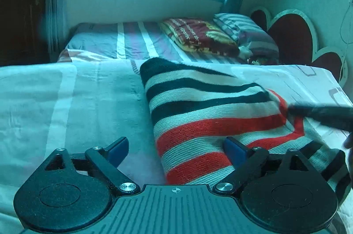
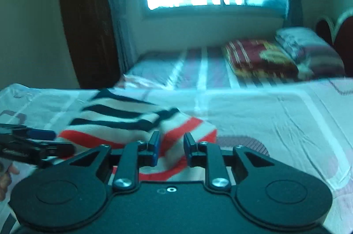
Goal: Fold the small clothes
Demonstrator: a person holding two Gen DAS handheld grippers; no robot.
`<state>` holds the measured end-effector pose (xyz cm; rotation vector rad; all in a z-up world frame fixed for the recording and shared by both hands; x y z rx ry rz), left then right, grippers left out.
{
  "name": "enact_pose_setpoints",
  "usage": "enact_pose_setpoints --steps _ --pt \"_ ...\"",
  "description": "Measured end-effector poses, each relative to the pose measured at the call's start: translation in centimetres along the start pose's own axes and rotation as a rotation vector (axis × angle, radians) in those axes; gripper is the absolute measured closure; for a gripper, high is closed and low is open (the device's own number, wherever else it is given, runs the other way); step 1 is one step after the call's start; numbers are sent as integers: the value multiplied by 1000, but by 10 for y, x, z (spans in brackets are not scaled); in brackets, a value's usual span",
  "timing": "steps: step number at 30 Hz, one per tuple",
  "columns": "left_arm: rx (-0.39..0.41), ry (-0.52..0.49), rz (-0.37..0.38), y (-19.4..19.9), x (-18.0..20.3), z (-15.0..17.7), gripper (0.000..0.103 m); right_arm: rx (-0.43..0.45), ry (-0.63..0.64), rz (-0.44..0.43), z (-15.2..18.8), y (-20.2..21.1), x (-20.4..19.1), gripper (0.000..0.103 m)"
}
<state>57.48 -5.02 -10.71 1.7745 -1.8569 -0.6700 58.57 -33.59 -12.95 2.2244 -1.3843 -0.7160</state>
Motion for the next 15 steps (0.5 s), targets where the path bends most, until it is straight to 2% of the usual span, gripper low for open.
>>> enact_pose_setpoints --steps 1,4,6,8,11,15 --pt "5 -15 -14 -1 1 2 0 -6 5 -2 3 -6 3 80" --pt "0 -21 -18 -3 0 -4 0 -13 -5 1 2 -2 4 80" --pt "10 -42 -46 6 3 -8 0 8 -20 2 2 9 1 81" --pt "27 -51 -54 19 2 -11 0 63 -19 -4 2 29 -4 73" --pt "33 -1 -24 37 0 -9 0 118 -29 -29 8 56 -10 69" --pt "6 -10 -26 43 6 6 0 91 -22 -34 22 63 -20 67"
Point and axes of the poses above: each gripper's, at about its wrist camera, not at the fingertips, and y roughly against the way its jaws point, x to its right, z to its underside, the point moved 1 cm from there along -y, roughly the way its jaws point, and after that the axes turned 12 degrees about -z, right-handed, at the moved point
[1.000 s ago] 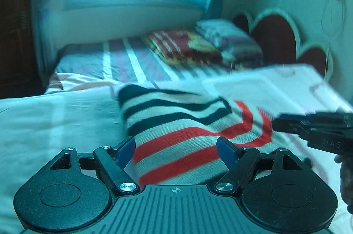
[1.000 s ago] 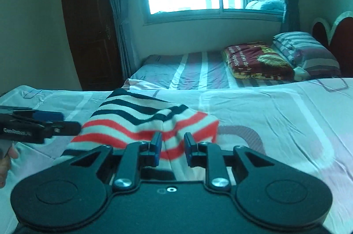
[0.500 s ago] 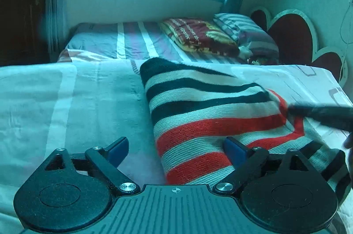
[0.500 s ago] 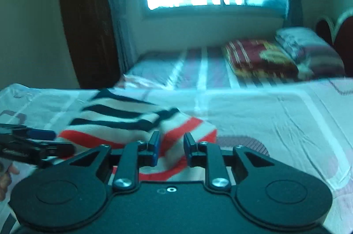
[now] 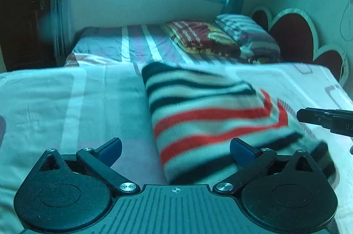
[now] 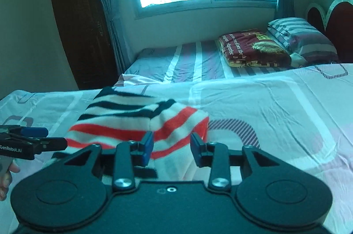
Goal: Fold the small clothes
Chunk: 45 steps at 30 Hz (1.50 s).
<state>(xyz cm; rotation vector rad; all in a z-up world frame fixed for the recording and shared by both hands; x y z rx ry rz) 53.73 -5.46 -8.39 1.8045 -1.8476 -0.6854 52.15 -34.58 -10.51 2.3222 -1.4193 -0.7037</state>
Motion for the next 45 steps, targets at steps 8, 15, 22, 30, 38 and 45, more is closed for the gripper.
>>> enact_pose_setpoints --steps 8,15,22,30,38,45 --pt "-18 11 -21 -5 -1 9 0 -117 -94 56 18 -17 12 50" --pt "1 74 60 23 -24 5 0 -22 -236 -76 10 29 29 50" --pt "-180 332 341 -1 -67 25 2 0 -676 -294 30 38 96 40" --pt "-312 337 505 -44 -46 34 13 -152 -674 -443 47 -5 95 39" --pt "-310 337 567 -75 -30 17 13 -216 -607 -534 23 -51 97 50" --pt "-317 340 594 -83 -33 14 20 -277 -484 -529 8 -61 78 47"
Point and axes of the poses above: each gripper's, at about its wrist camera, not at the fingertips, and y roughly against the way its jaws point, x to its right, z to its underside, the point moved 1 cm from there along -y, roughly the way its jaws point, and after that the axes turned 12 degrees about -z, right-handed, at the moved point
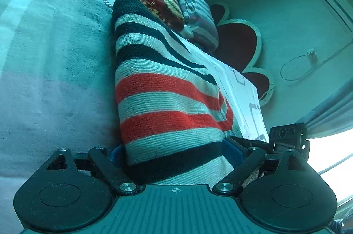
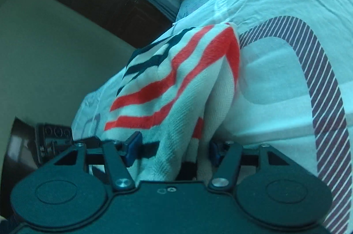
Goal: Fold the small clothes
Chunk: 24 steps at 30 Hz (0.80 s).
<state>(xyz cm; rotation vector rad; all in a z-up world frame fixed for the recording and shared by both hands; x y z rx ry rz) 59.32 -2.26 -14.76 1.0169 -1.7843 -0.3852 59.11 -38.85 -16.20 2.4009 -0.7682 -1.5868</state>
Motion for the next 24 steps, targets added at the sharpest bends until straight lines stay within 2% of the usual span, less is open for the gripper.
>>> enact_pose_setpoints --steps 1,5,9,12,13,15,16,20,21,24 --pt "-2 1 -3 3 -3 1 24 -1 -20 -3 2 7 1 48" --pt "-6 11 -5 9 -10 0 27 2 -88 -17 15 28 9 48" --pt "-5 32 -2 0 -8 -5 27 22 -126 -56 9 9 12 45" --pt "0 18 -9 -7 2 -9 13 24 -60 -24 -2 -18 1 43" --pt "-1 -1 -27 -9 8 -9 12 19 -40 -16 -3 -21 -2 42" --pt "-3 -49 -63 -11 17 -10 12 1 -15 7 -3 -23 -5 47" --pt "-1 -62 -77 -11 19 -10 13 -9 3 31 -2 -22 -7 54" --pt "40 -131 -190 -13 35 -10 36 -2 63 100 2 -29 -18 62" --pt "54 -156 -220 -13 41 -10 37 2 96 130 3 -32 -24 62" --pt "76 -165 -222 -5 47 -10 48 7 162 185 9 -37 -39 66"
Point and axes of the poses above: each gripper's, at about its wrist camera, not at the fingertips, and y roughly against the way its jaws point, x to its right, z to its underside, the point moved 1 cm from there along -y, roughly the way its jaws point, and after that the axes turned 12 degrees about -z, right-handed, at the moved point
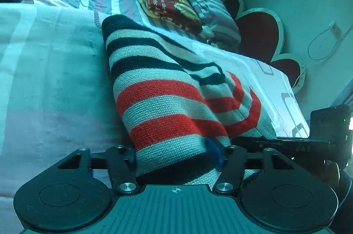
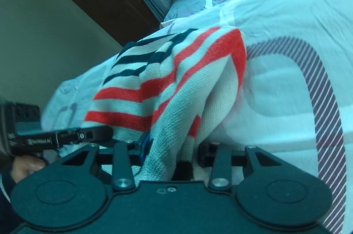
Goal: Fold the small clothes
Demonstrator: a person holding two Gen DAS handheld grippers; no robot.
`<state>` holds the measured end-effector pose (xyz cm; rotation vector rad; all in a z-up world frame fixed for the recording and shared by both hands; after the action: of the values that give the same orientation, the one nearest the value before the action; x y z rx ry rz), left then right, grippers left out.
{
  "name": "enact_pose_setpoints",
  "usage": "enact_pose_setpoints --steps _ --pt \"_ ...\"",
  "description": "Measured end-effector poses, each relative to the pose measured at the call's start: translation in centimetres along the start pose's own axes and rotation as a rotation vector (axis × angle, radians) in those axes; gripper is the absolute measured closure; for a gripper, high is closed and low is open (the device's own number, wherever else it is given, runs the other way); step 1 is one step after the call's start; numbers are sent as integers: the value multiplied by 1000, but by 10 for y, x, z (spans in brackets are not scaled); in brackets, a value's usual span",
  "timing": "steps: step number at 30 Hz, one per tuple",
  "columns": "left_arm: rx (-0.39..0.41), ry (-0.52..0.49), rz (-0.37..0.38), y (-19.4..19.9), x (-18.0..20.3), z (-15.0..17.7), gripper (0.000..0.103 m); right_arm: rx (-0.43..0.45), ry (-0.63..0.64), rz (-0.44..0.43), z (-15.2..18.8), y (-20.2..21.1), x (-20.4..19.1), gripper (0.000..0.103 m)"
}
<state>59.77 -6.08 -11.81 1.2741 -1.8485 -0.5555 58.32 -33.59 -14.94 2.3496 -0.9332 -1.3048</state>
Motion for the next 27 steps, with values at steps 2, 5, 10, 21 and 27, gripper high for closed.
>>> enact_pose_setpoints --steps 2,5,10,21,27 --pt "21 5 28 11 0 -1 54 27 -5 -35 1 10 -5 69" --pt "48 2 66 26 4 -3 54 54 14 -58 2 25 -19 69" --pt "86 -3 105 48 19 -6 54 91 47 -48 0 53 -41 69" --pt "172 4 99 138 -3 10 54 79 148 -69 1 60 -117 69" --pt "225 20 28 205 -50 31 54 43 186 -130 13 20 -171 69"
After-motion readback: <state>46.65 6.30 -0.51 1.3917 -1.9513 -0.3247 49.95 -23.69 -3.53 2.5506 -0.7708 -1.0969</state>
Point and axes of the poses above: each gripper's, at about its wrist camera, not at the fingertips, and y roughly against the way its jaws point, x to its right, z to its underside, the point moved 1 cm from there along -y, roughly the way its jaws point, and after that the axes turned 12 degrees about -z, right-handed, at the moved point
